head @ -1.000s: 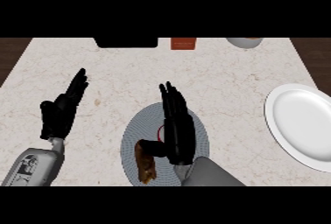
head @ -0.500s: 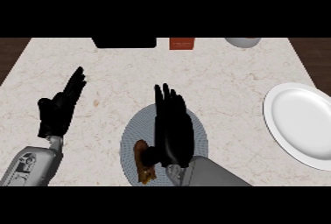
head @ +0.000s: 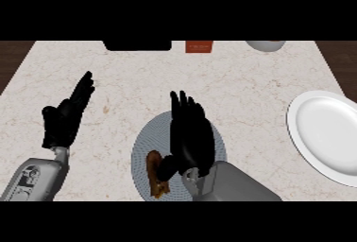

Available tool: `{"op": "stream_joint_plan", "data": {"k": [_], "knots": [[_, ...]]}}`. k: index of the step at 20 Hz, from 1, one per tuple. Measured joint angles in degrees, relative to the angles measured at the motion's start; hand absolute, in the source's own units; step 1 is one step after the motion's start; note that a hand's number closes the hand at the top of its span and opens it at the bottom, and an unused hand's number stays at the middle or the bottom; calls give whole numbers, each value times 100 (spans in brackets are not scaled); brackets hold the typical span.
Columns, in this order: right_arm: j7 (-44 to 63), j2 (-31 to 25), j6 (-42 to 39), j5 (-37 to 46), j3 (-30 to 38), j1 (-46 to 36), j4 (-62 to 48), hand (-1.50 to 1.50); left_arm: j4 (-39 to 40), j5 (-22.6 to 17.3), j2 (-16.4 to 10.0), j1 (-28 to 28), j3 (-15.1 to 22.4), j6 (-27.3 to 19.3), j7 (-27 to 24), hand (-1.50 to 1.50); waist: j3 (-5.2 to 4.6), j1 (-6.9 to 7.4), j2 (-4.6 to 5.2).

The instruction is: Pick the can from the placemat and place it in the plate

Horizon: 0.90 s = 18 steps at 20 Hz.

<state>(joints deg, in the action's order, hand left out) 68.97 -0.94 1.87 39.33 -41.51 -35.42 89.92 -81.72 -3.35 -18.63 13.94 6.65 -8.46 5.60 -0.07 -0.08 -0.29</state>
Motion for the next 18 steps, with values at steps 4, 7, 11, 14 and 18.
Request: {"op": "stream_joint_plan", "data": {"k": [4,7,11,14,18], "knots": [[-28,-1,-151,-219,78,-46,-225,-150,-3,54,65,41,-5,-21,16,0,1,26,13],[-101,2,-279,-321,130,13,-499,-150,76,95,118,50,-7,-27,-36,0,1,23,21],[-182,7,-372,-467,121,94,-861,-150,121,87,114,64,-58,65,-101,0,3,37,28],[-242,9,-359,-557,53,72,-1128,-150,174,111,168,75,-80,96,-161,0,3,51,32],[-391,13,-323,-584,-18,209,-1368,-150,27,134,180,60,-117,129,-23,0,5,51,28]]}}
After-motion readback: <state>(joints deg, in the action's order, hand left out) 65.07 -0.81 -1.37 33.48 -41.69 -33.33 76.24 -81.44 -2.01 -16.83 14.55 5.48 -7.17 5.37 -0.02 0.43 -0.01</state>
